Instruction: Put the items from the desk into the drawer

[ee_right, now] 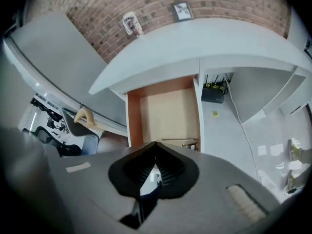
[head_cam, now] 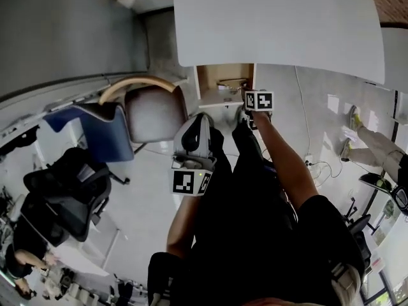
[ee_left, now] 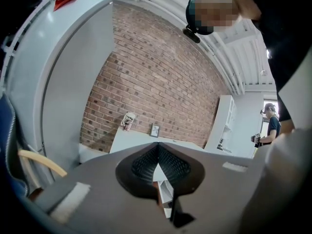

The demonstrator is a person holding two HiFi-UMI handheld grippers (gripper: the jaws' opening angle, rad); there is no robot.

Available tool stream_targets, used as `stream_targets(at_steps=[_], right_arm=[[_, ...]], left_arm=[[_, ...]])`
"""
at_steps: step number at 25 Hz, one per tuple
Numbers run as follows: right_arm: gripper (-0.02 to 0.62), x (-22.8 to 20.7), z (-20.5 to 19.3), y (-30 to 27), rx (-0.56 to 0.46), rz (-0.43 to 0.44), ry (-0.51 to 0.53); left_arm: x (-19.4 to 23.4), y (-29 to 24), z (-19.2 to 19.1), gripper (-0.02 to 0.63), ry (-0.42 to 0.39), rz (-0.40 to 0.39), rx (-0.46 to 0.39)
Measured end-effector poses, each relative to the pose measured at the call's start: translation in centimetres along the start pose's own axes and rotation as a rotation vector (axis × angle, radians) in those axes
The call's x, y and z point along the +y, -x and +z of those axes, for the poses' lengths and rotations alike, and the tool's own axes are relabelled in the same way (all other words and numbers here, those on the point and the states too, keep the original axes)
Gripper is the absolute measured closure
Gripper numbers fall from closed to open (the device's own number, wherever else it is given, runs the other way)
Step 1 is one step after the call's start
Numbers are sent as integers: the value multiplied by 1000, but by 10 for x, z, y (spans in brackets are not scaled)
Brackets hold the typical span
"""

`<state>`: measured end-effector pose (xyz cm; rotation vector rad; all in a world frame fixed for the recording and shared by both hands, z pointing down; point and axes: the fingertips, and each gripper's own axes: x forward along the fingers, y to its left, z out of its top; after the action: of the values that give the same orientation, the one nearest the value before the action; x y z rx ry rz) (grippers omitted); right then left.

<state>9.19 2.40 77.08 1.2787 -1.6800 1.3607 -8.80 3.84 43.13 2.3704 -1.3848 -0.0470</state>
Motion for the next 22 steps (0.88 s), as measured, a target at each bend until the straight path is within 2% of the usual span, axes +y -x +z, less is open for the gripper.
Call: stream_targets(at_steps=[5, 8, 11, 22], right_arm=[[592, 19, 29, 60, -135, 64, 12], [592, 34, 51, 97, -229, 98, 41], [592, 56, 81, 135, -345, 135, 105], [592, 129, 118, 285, -688, 193, 382]], left_arm=[[-17, 11, 28, 592, 17, 20, -53], [-27, 16, 48, 592, 0, 17, -89], [-35, 18, 70, 592, -34, 4, -143], [-55, 36, 113, 592, -63, -29, -225]])
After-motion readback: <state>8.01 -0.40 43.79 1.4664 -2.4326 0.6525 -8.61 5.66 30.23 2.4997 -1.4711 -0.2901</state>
